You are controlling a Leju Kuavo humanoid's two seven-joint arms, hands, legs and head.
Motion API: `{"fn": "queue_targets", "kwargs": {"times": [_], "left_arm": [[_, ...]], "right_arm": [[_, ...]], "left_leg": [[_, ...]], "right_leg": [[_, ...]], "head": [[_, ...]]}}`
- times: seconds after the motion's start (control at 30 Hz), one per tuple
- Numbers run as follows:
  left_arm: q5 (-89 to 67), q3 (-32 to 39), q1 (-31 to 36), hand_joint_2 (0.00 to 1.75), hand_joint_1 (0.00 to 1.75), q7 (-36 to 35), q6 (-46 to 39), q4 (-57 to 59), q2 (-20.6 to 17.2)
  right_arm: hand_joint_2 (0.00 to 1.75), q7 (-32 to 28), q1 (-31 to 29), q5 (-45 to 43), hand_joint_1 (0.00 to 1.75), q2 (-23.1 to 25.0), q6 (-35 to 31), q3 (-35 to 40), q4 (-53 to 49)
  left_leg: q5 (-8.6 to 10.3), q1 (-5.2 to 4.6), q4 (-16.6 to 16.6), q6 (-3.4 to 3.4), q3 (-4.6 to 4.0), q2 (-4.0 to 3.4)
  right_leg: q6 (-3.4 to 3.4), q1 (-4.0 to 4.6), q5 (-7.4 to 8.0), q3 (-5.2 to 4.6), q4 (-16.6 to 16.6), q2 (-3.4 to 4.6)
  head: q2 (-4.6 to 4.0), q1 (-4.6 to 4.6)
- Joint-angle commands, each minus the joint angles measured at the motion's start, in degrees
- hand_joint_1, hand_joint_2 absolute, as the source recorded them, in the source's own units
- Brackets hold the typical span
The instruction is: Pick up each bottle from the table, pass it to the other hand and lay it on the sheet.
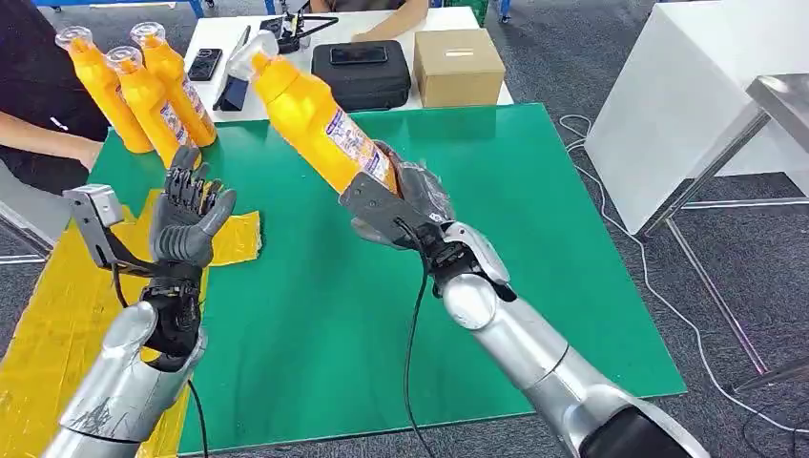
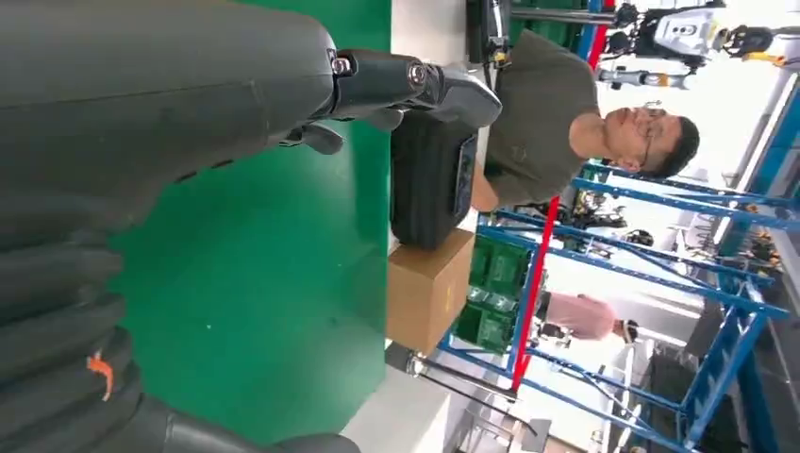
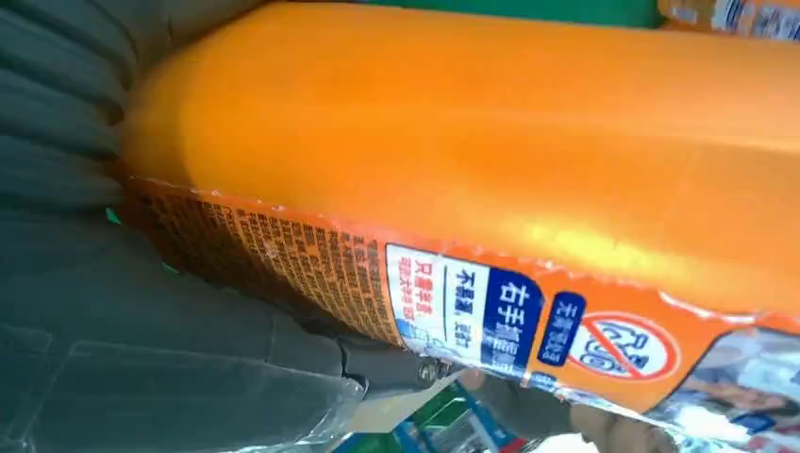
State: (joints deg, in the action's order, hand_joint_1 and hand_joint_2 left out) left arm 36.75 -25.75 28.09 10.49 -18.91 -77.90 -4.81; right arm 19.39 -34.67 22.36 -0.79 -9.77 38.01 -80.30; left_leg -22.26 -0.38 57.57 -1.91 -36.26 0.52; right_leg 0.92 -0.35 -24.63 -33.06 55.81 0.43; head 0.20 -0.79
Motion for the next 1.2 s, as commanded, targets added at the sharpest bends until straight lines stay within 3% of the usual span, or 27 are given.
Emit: {"fn": "queue_targets", "kwargs": {"times": [0.03,0.13,0.27,1.03,1.2], "left_arm": [[1.9,1.3,1.3,1.75,0.00,-1.3,0.5,-1.2,0.4],[12.6,2.0,1.5,1.75,0.00,-7.7,5.2,-2.9,1.0],[17.1,-0.9,3.7,1.75,0.00,-10.5,5.8,-3.2,1.6],[19.4,-5.0,7.0,1.75,0.00,-10.9,5.6,-1.6,3.9],[13.4,-7.5,9.9,1.75,0.00,-8.0,1.0,0.9,5.0]], "right_arm": [[1.75,-0.2,-3.4,-0.3,1.75,-0.8,-1.1,-1.1,5.7],[1.75,2.0,-5.7,5.9,1.75,0.0,-2.8,-1.2,11.6],[1.75,-0.5,-7.6,12.7,1.75,1.3,-5.4,-1.7,18.6],[1.75,-1.9,-10.2,21.9,1.75,6.1,-3.5,3.5,21.7],[1.75,-0.8,-10.2,23.3,1.75,6.7,-1.9,5.6,20.1]], "left_leg": [[-0.13,0.07,0.0,0.14,0.22,-0.02],[-0.11,0.05,0.0,0.11,0.14,-0.10],[-0.08,0.07,0.1,0.11,0.11,0.01],[-0.15,0.06,0.1,0.15,0.15,-0.08],[-0.07,0.05,0.1,0.10,0.07,0.06]], "right_leg": [[-0.02,0.07,-0.11,0.27,0.0,-0.06],[-0.02,0.05,-0.06,0.16,0.0,0.04],[-0.02,0.07,-0.07,0.17,0.0,-0.07],[-0.03,0.06,-0.13,0.17,0.1,-0.01],[-0.02,0.05,-0.09,0.12,0.0,-0.11]], "head": [[-0.02,-0.02],[0.00,0.00],[-0.02,0.00],[-0.02,0.00],[-0.02,0.02]]}}
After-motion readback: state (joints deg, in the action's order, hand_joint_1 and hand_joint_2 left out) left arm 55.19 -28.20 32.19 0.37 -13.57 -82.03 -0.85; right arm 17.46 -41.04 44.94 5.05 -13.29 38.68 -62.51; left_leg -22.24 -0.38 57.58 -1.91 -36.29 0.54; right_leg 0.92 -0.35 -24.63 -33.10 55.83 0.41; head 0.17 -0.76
